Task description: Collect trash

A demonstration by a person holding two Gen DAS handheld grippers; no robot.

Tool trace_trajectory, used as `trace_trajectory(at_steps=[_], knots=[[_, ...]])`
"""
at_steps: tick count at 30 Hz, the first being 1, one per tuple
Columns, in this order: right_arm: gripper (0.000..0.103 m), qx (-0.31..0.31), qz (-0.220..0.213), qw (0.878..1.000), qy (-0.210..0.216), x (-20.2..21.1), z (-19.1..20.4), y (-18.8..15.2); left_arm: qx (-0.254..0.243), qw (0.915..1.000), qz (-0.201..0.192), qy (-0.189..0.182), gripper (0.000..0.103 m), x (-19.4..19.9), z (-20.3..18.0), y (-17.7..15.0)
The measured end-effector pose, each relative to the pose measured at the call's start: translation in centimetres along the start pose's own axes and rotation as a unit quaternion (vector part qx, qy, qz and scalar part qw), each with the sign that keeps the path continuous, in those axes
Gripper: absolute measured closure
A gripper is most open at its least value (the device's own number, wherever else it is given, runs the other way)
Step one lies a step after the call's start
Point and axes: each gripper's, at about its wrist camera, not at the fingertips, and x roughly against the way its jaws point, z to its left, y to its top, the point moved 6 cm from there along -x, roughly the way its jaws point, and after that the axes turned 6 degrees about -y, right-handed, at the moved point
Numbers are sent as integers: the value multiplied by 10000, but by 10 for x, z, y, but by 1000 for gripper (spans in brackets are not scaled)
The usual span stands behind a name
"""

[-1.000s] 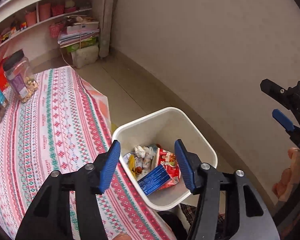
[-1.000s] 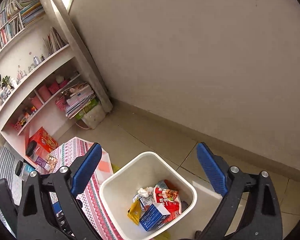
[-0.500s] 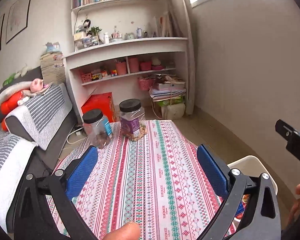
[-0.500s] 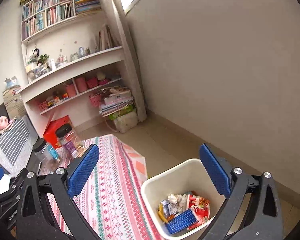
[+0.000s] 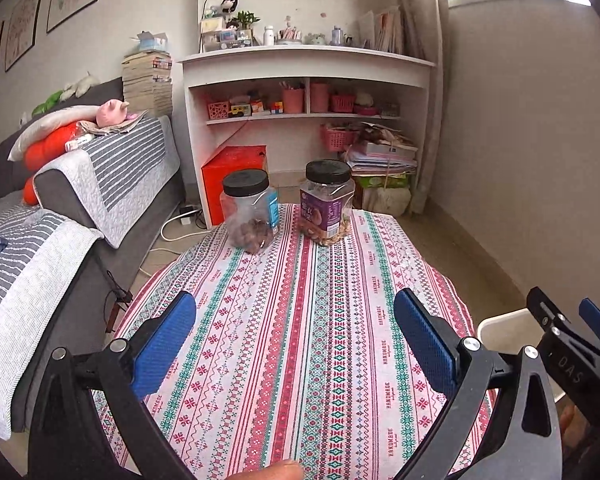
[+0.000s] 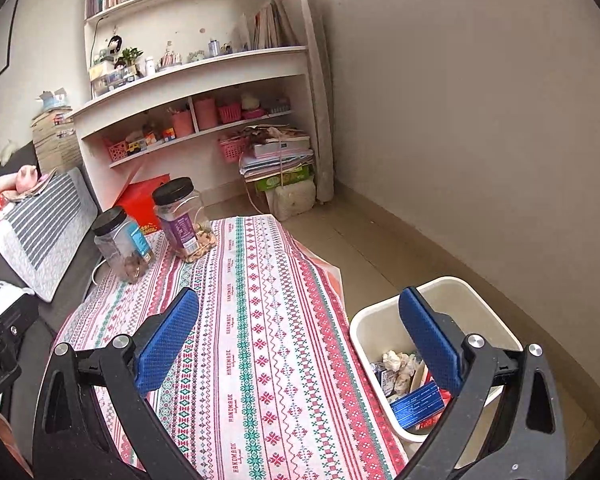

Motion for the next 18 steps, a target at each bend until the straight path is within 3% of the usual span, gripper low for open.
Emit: trace_trajectory(at_steps=[9,18], knots=[[7,103,197,9997,107,-12,9,-7,-41,10000,50,-23,7,-5,-3,-3],[7,291,37,9996,58,-6,12,-7,-36,10000,69,13,7,-5,-3,-2]])
